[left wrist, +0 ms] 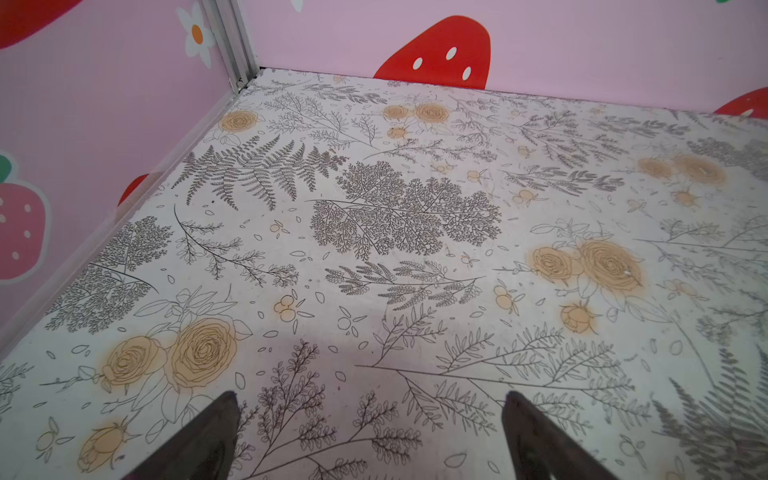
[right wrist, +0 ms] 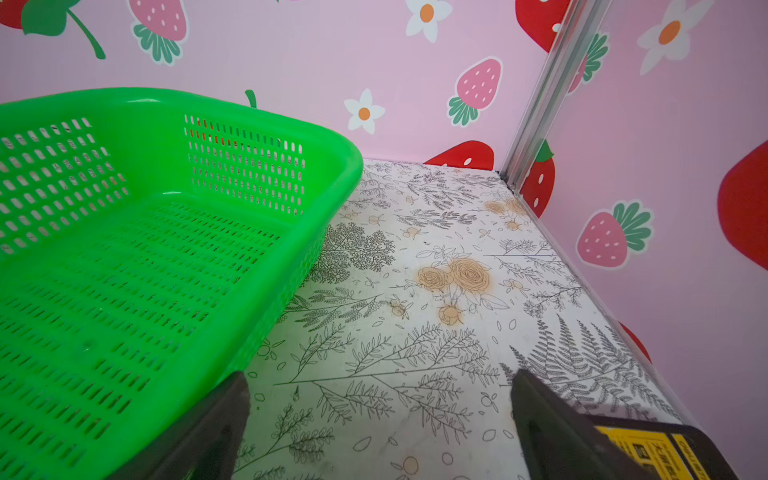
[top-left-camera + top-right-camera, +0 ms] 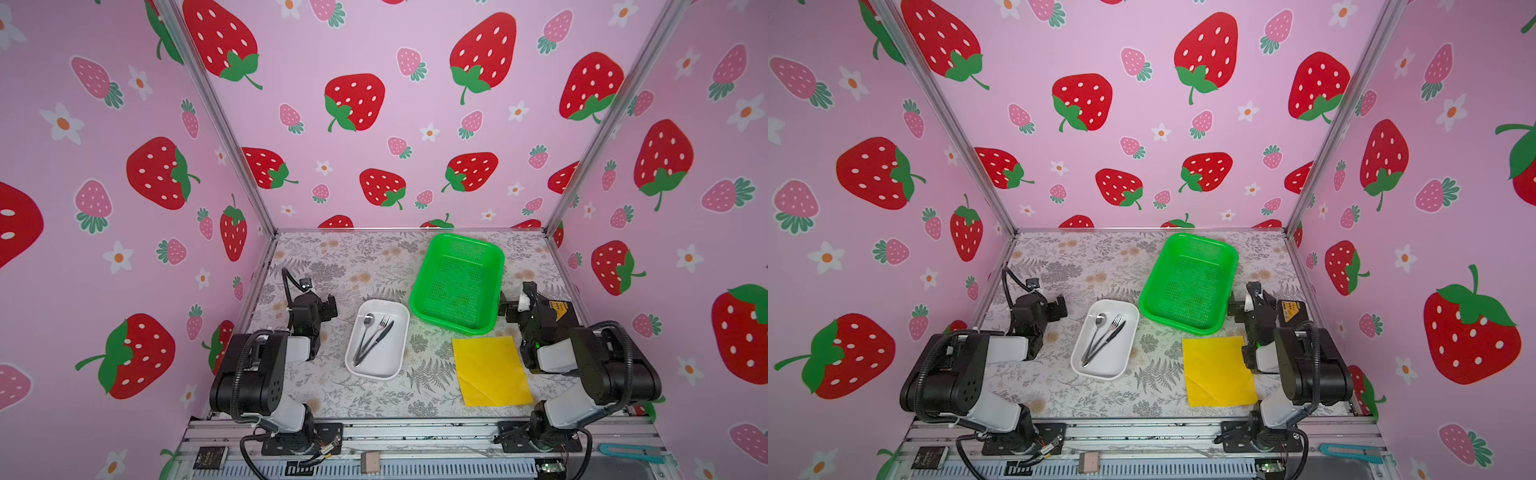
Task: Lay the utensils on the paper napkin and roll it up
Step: 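Move the left gripper over the white tray while the right gripper moves toward the basket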
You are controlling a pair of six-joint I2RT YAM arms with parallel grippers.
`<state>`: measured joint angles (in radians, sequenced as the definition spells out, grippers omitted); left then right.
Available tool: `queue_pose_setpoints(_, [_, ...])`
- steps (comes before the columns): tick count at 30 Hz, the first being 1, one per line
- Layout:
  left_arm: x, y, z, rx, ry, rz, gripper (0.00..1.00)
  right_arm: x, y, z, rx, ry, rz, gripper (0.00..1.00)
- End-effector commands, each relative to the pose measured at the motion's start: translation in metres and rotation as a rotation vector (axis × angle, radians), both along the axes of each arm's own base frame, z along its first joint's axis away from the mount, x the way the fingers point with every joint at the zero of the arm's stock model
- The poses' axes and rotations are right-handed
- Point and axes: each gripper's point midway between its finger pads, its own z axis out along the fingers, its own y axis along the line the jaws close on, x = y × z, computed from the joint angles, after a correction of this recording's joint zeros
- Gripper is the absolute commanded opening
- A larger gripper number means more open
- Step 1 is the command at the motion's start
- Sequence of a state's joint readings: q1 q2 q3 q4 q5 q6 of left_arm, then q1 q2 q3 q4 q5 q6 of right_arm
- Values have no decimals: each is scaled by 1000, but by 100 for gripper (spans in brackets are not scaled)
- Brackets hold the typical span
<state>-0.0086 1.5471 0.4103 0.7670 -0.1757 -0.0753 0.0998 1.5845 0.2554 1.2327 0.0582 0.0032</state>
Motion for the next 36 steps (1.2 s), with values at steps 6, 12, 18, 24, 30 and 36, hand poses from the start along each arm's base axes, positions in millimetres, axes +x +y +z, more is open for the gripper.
queue_pose_setpoints(6, [11, 0, 17, 16, -51, 2, 99, 5, 1, 12, 0, -35, 6, 100])
queue_pose_setpoints(12, [11, 0, 17, 16, -52, 2, 99, 5, 0, 12, 1, -34, 1, 100])
queue_pose_setpoints(18, [11, 0, 17, 16, -51, 2, 99, 5, 0, 12, 1, -35, 2, 100])
queue_pose_setpoints(24, [11, 0, 17, 16, -53, 0, 99, 5, 0, 12, 1, -35, 1, 100])
queue_pose_setpoints(30, [-3, 3, 32, 13, -130, 22, 99, -1, 0, 16, 4, -57, 5, 100])
queue_pose_setpoints(36, [-20, 12, 57, 1, -121, 82, 99, -6, -5, 34, 19, -74, -22, 100])
